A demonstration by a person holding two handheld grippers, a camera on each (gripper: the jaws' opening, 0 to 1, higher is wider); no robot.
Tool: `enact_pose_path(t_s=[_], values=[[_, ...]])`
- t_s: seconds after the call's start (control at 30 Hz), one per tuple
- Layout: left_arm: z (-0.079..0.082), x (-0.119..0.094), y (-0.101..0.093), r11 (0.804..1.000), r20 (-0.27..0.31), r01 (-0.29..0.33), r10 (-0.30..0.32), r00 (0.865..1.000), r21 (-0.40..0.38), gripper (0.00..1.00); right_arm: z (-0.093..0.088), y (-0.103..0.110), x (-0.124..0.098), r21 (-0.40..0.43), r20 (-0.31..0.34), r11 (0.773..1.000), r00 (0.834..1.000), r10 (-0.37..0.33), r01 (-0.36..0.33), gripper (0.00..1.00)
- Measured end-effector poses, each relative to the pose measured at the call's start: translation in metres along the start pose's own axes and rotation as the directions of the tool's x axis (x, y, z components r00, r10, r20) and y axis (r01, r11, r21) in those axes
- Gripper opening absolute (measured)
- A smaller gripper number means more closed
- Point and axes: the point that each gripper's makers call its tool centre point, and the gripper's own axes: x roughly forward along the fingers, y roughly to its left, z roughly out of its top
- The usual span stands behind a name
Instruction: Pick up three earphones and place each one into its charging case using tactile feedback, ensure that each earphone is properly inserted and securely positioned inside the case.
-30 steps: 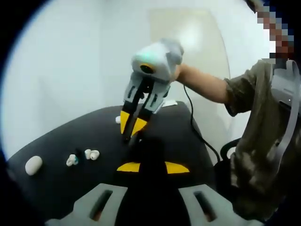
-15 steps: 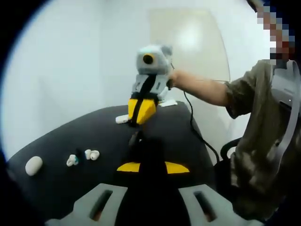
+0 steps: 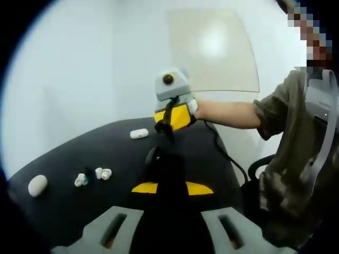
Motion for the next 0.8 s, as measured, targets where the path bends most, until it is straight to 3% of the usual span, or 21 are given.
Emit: enact_pose_path(t_s=[0.17,0.43,0.73,0.8], values=[[0.000,0.000,0.000,1.000,0.000,0.000,0.000,1.000,0.001,0.14,-0.005,0.004,0.012,-0.056,-0.041,0.998,0.999,0.028,-0.030,0.08],[0.000,0.000,0.001,1.000,-0.001,0.000,0.000,1.000,0.002,0.14,-0.009,0.006,0.013,-0.121,-0.072,0.992,0.997,0.028,-0.036,0.08],[0.000,0.001,0.000,1.000,-0.001,-0.001,0.001,1.000,0.002,0.14,-0.006,0.008,0.010,-0.134,-0.056,0.990,0.998,0.043,-0.050,0.08],[0.000,0.001,0.000,1.000,-0.001,-0.001,0.001,1.000,0.002,0.14,-0.006,0.008,0.006,-0.101,-0.036,0.994,0.998,0.048,-0.051,0.08]])
